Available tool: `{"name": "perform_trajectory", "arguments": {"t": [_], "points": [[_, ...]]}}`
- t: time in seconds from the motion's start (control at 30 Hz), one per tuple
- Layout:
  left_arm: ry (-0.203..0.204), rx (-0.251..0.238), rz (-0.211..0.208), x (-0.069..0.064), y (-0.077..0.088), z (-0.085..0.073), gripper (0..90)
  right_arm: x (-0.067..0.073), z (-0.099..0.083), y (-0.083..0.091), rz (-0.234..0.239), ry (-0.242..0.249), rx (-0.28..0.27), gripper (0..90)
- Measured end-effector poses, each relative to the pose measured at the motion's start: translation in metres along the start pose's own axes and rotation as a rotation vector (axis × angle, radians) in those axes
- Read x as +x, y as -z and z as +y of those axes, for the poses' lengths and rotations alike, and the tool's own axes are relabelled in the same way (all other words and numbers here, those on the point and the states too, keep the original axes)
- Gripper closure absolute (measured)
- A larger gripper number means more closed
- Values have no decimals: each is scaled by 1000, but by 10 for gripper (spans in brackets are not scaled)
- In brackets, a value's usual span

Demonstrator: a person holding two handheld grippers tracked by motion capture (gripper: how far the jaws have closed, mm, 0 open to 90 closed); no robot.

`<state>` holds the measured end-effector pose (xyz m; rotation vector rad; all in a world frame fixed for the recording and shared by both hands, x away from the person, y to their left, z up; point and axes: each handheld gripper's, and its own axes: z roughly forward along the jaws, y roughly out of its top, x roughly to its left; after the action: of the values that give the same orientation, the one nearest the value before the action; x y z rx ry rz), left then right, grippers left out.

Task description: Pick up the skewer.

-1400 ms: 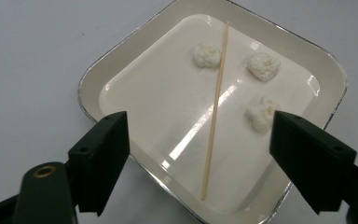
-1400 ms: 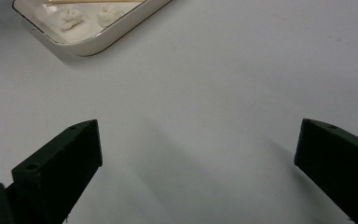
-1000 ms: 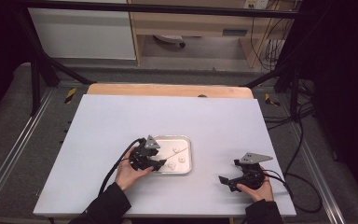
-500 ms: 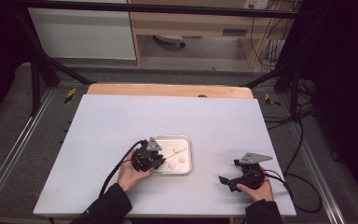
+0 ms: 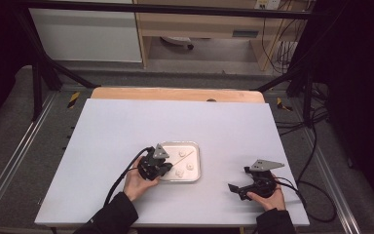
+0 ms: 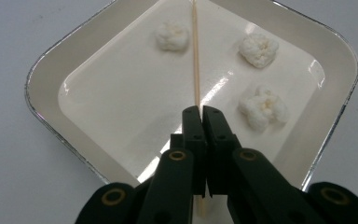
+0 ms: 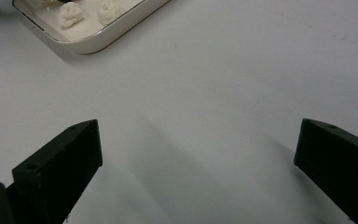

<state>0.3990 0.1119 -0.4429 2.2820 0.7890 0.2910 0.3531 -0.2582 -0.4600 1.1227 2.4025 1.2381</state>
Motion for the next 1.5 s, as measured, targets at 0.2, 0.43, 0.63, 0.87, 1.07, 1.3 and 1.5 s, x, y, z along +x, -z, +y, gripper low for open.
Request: {"name": "perform_trajectory", "arguments": {"t": [0.2, 0.43, 0.63, 0.87, 1.07, 1.3, 1.5], "points": [[-2, -19, -9, 1, 0, -2, 886, 0, 0, 0, 1, -2, 0, 14], [16, -65, -13, 2, 10, -2, 887, 0, 0, 0, 0, -1, 0, 14], [21, -79, -22, 1, 17, -1, 886, 1, 1, 1, -1, 4, -5, 14], [13, -94, -37, -3, 25, 0, 887, 3, 3, 1, -11, 21, -13, 11], [8, -104, -48, -7, 30, 2, 886, 9, 9, 0, -19, 60, -11, 7], [-8, -104, -57, -13, 32, 5, 887, 17, 16, -3, -54, 98, -5, 7], [-24, -101, -66, -18, 34, 7, 887, 24, 21, -4, -81, 150, 6, 11]]}}
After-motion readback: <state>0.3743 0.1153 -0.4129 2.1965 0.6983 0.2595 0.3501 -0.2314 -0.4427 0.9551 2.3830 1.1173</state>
